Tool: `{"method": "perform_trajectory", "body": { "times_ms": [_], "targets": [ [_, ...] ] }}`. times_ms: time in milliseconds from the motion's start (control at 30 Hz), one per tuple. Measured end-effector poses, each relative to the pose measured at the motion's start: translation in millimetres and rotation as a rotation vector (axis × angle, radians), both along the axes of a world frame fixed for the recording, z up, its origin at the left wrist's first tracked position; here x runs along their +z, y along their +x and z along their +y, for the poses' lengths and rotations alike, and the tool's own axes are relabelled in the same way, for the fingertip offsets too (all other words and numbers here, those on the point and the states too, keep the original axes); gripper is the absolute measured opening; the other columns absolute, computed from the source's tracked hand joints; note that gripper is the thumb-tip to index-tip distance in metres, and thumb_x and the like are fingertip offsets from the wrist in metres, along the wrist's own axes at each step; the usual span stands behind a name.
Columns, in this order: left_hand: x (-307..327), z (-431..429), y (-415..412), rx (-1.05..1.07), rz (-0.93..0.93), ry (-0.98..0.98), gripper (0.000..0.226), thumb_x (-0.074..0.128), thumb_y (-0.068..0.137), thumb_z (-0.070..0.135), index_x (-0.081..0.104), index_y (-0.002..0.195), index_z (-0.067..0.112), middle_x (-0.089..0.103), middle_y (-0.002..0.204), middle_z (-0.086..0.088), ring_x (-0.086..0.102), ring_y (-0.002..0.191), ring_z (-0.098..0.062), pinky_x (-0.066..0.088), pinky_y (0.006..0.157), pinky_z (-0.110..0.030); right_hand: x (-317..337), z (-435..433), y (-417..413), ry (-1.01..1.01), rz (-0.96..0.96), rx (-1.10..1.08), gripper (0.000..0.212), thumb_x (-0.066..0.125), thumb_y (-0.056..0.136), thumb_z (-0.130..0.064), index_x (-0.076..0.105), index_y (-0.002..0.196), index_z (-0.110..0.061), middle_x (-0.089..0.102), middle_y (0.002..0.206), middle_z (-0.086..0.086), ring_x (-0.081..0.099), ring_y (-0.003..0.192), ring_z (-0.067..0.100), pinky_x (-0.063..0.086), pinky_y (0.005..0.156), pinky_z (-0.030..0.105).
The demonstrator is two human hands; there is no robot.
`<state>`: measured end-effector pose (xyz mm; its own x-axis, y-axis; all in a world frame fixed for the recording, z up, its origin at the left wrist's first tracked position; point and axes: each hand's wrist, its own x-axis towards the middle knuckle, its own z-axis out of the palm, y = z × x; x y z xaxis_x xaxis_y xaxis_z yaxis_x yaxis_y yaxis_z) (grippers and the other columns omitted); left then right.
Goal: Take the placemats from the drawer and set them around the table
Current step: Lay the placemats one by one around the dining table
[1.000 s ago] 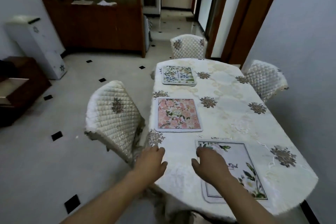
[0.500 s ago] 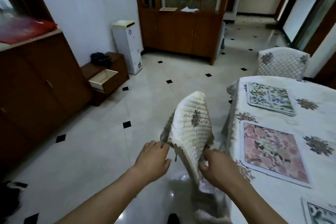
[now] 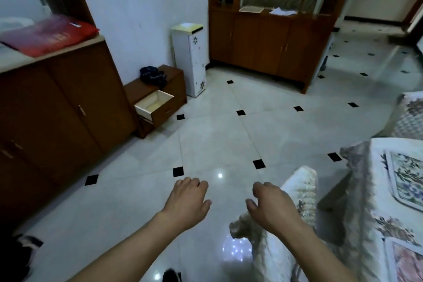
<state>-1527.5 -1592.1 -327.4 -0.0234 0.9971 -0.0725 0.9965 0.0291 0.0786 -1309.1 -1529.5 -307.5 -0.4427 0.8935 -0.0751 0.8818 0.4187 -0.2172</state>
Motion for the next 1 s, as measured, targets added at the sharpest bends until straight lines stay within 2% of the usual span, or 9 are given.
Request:
{"method": "perform_trajectory", "body": {
  "times_ms": [267,333,433,533,600,700,800,900,1000],
  "targets": [
    [-9,180,-117,-0.142,-0.017,0.009,0.031,0.046,0.092,0.046,0.053,0.104,0.018,0.059,0.103,-0.003,0.051,0.099,-0.025,0.038,0.088,-0.036,-21,141,-89,0.009,-0.040,-0.185,0.028,0.047,0.090,-0.044,0.053,0.098,-0.018,0.060,0.092,0.002,0.060,0.086,0.024,0.043,0.071,0.032],
    [-3,225,-133,-0.203,-0.024,0.006,0.031,0.047,0.092,0.045,0.053,0.104,0.018,0.059,0.102,-0.004,0.051,0.099,-0.026,0.038,0.088,-0.036,-17,165,-103,-0.008,-0.040,-0.265,0.029,0.047,0.090,-0.044,0.054,0.100,-0.018,0.061,0.096,0.003,0.061,0.089,0.024,0.045,0.074,0.032],
    [6,294,-134,-0.353,-0.003,0.003,0.033,0.045,0.091,0.045,0.053,0.105,0.016,0.059,0.102,-0.006,0.052,0.099,-0.027,0.039,0.087,-0.037,-7,195,-106,-0.007,-0.056,-0.397,0.030,0.048,0.090,-0.045,0.054,0.101,-0.017,0.061,0.097,0.003,0.061,0.090,0.025,0.039,0.067,0.031],
    [11,352,-111,-0.490,-0.009,0.000,0.033,0.044,0.091,0.046,0.053,0.104,0.017,0.058,0.101,-0.006,0.052,0.098,-0.027,0.038,0.087,-0.037,4,219,-87,-0.027,-0.090,-0.531,0.028,0.046,0.092,-0.045,0.053,0.101,-0.019,0.061,0.099,0.001,0.061,0.093,0.023,0.034,0.065,0.029],
    [12,391,-87,-0.575,-0.022,-0.002,0.033,0.044,0.092,0.046,0.053,0.106,0.017,0.058,0.103,-0.005,0.051,0.099,-0.026,0.037,0.088,-0.036,5,239,-68,-0.037,-0.080,-0.638,0.027,0.045,0.092,-0.045,0.052,0.099,-0.020,0.060,0.098,0.000,0.062,0.093,0.022,0.039,0.067,0.029],
    [12,444,-45,-0.682,-0.049,-0.007,0.032,0.045,0.092,0.045,0.053,0.105,0.017,0.058,0.103,-0.005,0.051,0.099,-0.026,0.036,0.086,-0.036,-3,276,-35,-0.049,-0.043,-0.757,0.027,0.048,0.086,-0.046,0.051,0.090,-0.019,0.058,0.088,0.001,0.062,0.083,0.024,0.050,0.071,0.034],
    [12,501,5,-0.773,-0.038,0.004,0.031,0.044,0.092,0.044,0.052,0.102,0.016,0.058,0.101,-0.006,0.051,0.098,-0.027,0.037,0.086,-0.037,-4,321,2,-0.061,-0.019,-0.845,0.025,0.049,0.086,-0.043,0.042,0.078,-0.021,0.050,0.076,-0.001,0.055,0.071,0.025,0.042,0.062,0.034],
    [12,557,62,-0.838,-0.042,0.001,0.033,0.045,0.091,0.045,0.053,0.104,0.016,0.059,0.104,-0.007,0.051,0.100,-0.027,0.038,0.088,-0.038,-6,363,44,-0.029,0.029,-0.910,0.024,0.047,0.086,-0.041,0.039,0.075,-0.021,0.048,0.073,-0.001,0.051,0.066,0.023,0.035,0.056,0.034],
    [16,602,115,-0.925,-0.034,0.000,0.034,0.046,0.091,0.046,0.053,0.106,0.017,0.059,0.105,-0.006,0.051,0.101,-0.027,0.039,0.089,-0.038,-2,397,82,-0.036,0.079,-0.977,0.025,0.046,0.084,-0.047,0.048,0.081,-0.022,0.058,0.079,0.001,0.057,0.070,0.023,0.047,0.061,0.035]
  ]
}}
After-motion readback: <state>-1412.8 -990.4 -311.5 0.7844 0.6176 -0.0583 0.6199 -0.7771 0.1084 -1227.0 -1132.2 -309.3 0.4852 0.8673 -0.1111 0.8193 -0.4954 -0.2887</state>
